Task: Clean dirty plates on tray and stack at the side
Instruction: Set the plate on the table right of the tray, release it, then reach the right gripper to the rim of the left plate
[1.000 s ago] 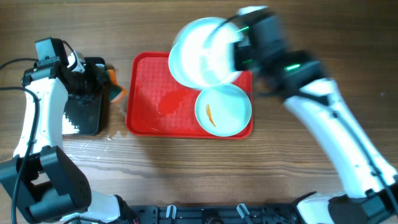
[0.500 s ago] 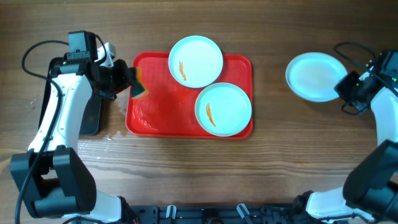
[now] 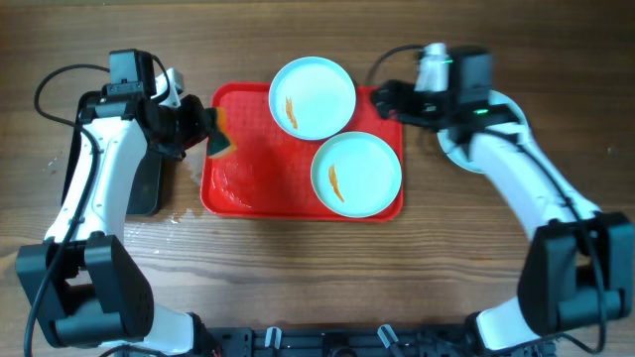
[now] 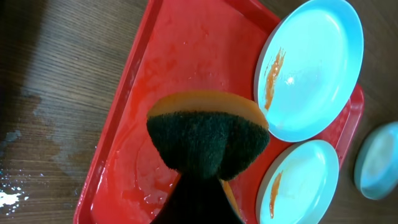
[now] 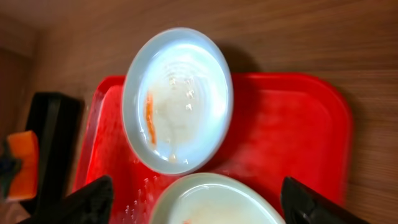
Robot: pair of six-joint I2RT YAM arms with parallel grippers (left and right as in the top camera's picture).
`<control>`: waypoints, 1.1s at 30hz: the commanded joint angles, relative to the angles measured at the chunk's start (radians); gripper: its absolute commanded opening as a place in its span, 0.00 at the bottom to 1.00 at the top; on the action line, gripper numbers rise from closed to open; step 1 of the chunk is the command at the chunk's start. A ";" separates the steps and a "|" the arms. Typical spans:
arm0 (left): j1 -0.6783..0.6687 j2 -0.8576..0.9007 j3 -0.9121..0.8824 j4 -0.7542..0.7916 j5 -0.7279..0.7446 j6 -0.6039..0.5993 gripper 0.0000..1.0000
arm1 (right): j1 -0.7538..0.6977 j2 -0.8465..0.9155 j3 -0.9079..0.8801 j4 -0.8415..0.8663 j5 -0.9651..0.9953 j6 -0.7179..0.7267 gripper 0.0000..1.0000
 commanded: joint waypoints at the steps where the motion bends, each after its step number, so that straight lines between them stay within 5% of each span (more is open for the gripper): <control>1: 0.001 -0.022 -0.006 -0.002 -0.002 0.020 0.04 | 0.084 0.141 0.086 0.002 0.097 0.051 0.91; 6: 0.001 -0.022 -0.006 -0.005 -0.002 0.020 0.04 | 0.090 0.401 0.536 -0.372 0.109 -0.064 0.92; 9: 0.001 -0.022 -0.006 -0.005 -0.002 0.020 0.04 | 0.095 0.423 0.538 -0.328 0.115 -0.058 0.88; 13: 0.001 -0.022 -0.006 -0.010 -0.002 0.021 0.04 | 0.138 0.541 0.538 -0.238 0.163 -0.005 0.57; 18: 0.001 -0.022 -0.006 -0.019 -0.002 0.021 0.04 | 0.155 0.595 0.538 -0.211 0.291 0.066 0.54; 21: 0.001 -0.022 -0.006 -0.016 -0.002 0.021 0.04 | 0.156 0.592 0.538 -0.206 0.244 0.067 0.19; 23: 0.001 -0.022 -0.006 -0.016 -0.002 0.021 0.04 | 0.158 0.586 0.538 -0.196 0.187 0.067 0.05; 27: 0.001 -0.023 -0.006 -0.003 0.000 0.020 0.04 | 0.180 0.546 0.538 -0.166 0.056 0.068 0.04; 33: 0.001 -0.158 -0.006 0.058 0.027 0.021 0.04 | 0.335 0.543 0.538 -0.198 0.116 0.147 0.04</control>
